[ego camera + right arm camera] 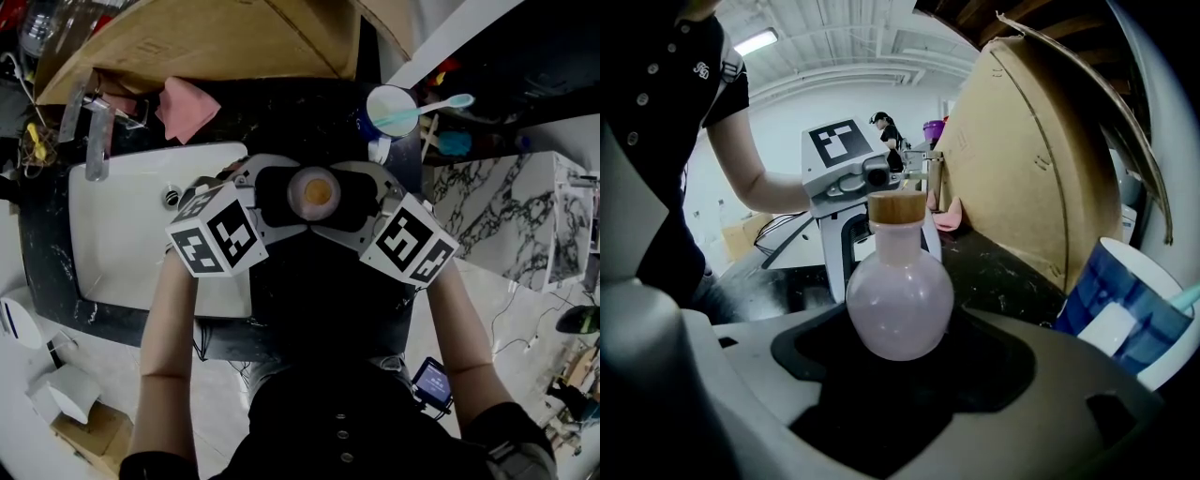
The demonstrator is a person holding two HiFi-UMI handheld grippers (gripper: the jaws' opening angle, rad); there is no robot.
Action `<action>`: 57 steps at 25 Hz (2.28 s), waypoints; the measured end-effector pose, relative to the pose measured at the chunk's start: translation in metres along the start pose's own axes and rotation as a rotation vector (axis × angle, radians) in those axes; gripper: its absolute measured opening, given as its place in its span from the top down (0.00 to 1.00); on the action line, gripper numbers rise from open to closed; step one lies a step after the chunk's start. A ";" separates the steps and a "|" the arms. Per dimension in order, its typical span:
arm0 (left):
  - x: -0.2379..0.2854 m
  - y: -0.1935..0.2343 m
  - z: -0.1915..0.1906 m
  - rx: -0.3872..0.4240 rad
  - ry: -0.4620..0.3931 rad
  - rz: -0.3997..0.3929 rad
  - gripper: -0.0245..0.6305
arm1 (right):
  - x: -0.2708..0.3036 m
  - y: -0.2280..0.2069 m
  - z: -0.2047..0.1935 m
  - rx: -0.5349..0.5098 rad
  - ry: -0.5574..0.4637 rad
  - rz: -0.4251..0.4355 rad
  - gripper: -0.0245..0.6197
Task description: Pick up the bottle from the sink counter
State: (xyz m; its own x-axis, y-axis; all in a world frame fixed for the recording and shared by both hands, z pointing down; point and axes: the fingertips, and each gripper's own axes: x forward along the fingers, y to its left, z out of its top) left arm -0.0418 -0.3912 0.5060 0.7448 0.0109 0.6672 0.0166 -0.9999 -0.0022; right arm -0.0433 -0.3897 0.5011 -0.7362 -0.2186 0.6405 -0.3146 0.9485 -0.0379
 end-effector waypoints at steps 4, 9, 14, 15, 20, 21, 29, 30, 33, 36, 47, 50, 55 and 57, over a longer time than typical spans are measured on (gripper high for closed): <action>-0.001 0.000 0.001 -0.001 -0.006 0.004 0.45 | -0.001 0.000 0.000 -0.007 -0.004 -0.003 0.44; -0.001 0.000 0.000 -0.009 0.000 0.020 0.45 | 0.000 0.001 0.000 -0.002 0.006 0.005 0.44; -0.001 -0.009 0.003 -0.028 0.000 0.010 0.45 | -0.005 0.009 -0.001 0.001 0.005 0.029 0.44; -0.001 -0.012 0.003 -0.031 -0.003 0.012 0.45 | -0.005 0.012 -0.002 0.000 0.005 0.031 0.44; -0.002 -0.024 0.003 -0.030 0.003 0.018 0.45 | -0.008 0.023 -0.003 -0.009 0.015 0.031 0.44; -0.003 -0.026 0.004 -0.030 0.004 0.014 0.45 | -0.009 0.026 -0.002 -0.006 0.013 0.034 0.44; -0.017 -0.047 0.015 -0.028 -0.025 0.016 0.45 | -0.022 0.047 0.008 -0.017 -0.016 0.052 0.44; -0.019 -0.049 0.017 -0.022 -0.025 0.018 0.45 | -0.024 0.050 0.009 -0.019 -0.021 0.050 0.44; -0.024 -0.058 0.023 -0.003 -0.027 0.034 0.45 | -0.031 0.059 0.012 -0.036 -0.020 0.038 0.44; -0.031 -0.062 0.029 0.012 -0.039 0.070 0.45 | -0.038 0.064 0.018 -0.072 -0.010 0.028 0.44; -0.070 -0.085 0.058 0.062 -0.053 0.130 0.45 | -0.064 0.091 0.054 -0.128 -0.056 0.018 0.44; -0.080 -0.088 0.064 0.070 -0.064 0.154 0.45 | -0.070 0.096 0.063 -0.153 -0.048 0.020 0.44; -0.096 -0.092 0.080 0.096 -0.078 0.183 0.45 | -0.083 0.102 0.080 -0.181 -0.056 0.005 0.44; -0.102 -0.093 0.084 0.106 -0.079 0.195 0.45 | -0.087 0.103 0.086 -0.195 -0.057 -0.002 0.44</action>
State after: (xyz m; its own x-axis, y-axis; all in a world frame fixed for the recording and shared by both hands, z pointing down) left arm -0.0632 -0.2981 0.3758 0.7903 -0.1774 0.5864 -0.0658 -0.9762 -0.2067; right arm -0.0631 -0.2927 0.3757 -0.7702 -0.2281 0.5956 -0.1983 0.9732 0.1162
